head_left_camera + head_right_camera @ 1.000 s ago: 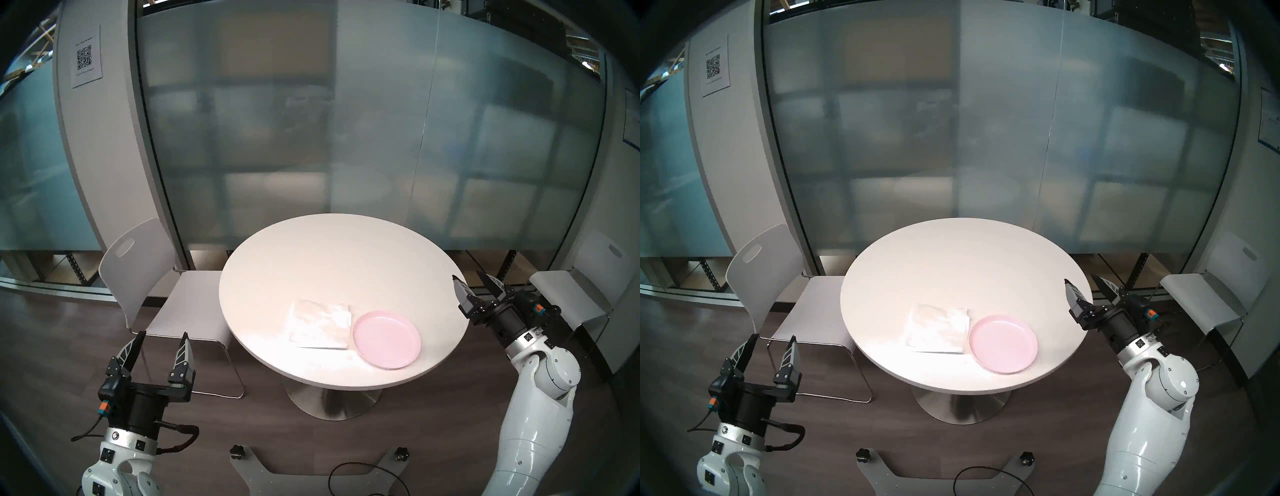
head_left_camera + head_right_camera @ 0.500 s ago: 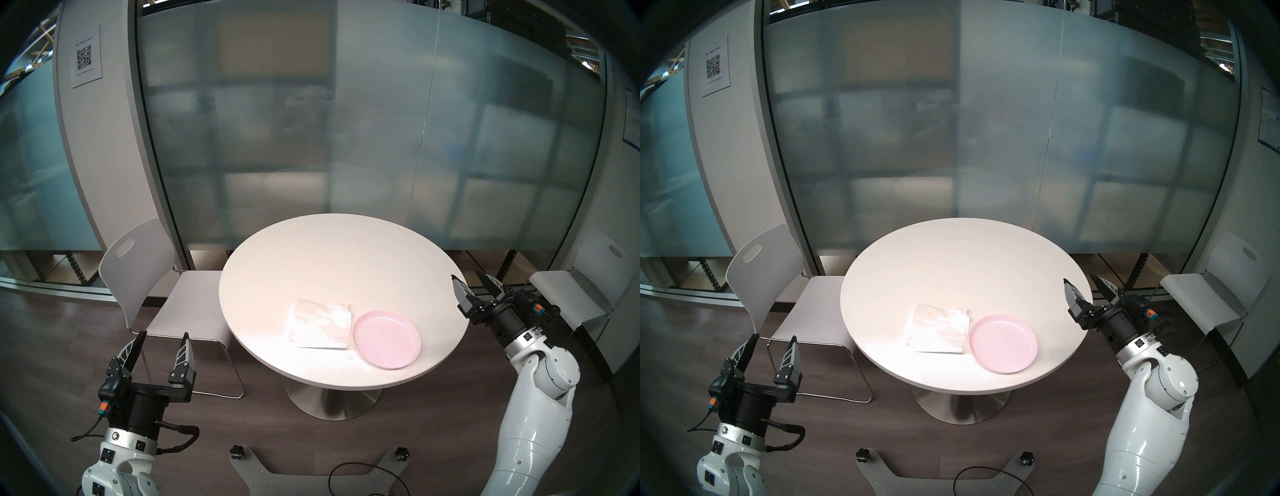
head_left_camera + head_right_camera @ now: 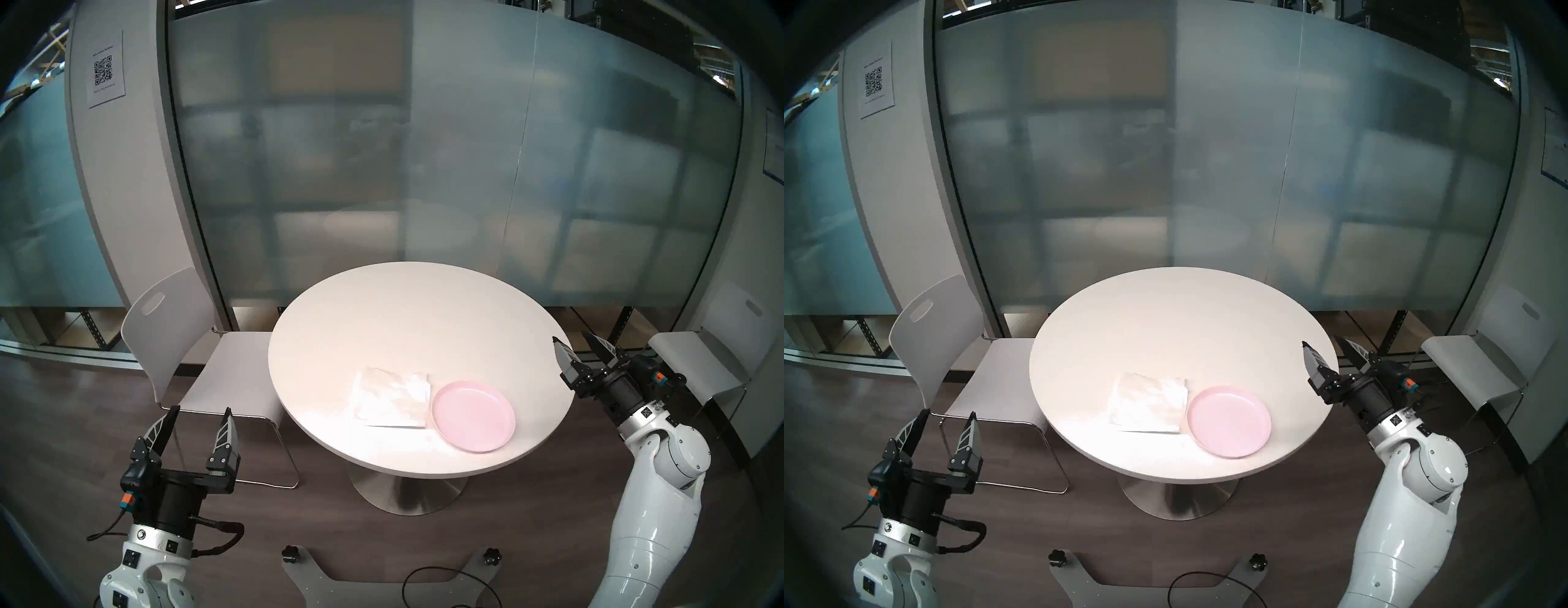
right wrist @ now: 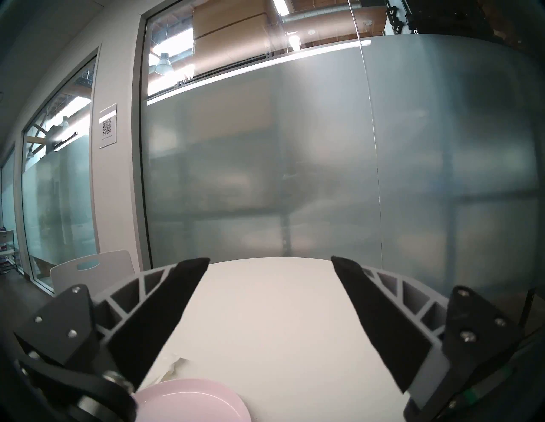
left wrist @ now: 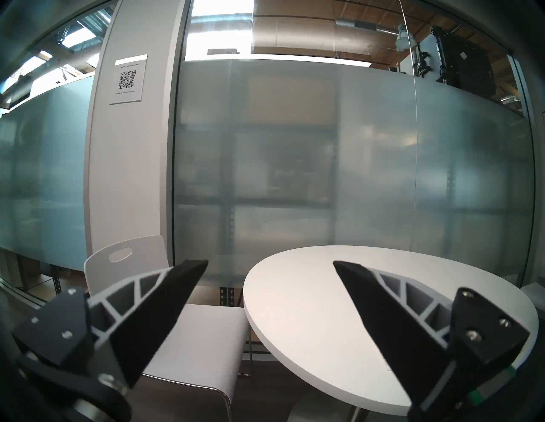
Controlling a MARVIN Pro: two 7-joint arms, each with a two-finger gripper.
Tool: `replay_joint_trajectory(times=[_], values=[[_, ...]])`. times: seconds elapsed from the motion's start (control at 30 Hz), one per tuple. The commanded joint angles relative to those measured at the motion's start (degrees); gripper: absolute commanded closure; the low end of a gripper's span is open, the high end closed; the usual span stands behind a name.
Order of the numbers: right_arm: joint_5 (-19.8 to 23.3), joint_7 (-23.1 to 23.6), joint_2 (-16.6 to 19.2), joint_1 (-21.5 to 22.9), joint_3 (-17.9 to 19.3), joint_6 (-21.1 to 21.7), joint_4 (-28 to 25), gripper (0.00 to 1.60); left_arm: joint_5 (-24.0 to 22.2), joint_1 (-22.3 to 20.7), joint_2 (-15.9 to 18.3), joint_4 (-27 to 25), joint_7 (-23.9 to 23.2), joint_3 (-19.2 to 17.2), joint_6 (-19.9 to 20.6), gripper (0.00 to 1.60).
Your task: Fold the napkin in half twice and place it beside the plate
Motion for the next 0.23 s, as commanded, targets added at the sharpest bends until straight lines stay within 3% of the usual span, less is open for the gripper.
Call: replay_joint_trajectory(times=[0.0, 0.2], values=[[0.6, -0.1, 0.1, 0.8, 0.2, -0.2, -1.0, 0.0, -0.1, -0.1, 0.1, -1.4, 0.1, -0.2, -0.3, 0.0], [0.6, -0.1, 0.1, 0.8, 0.2, -0.2, -1.0, 0.0, -0.1, -0.1, 0.1, -1.4, 0.1, -0.2, -0.3, 0.0]])
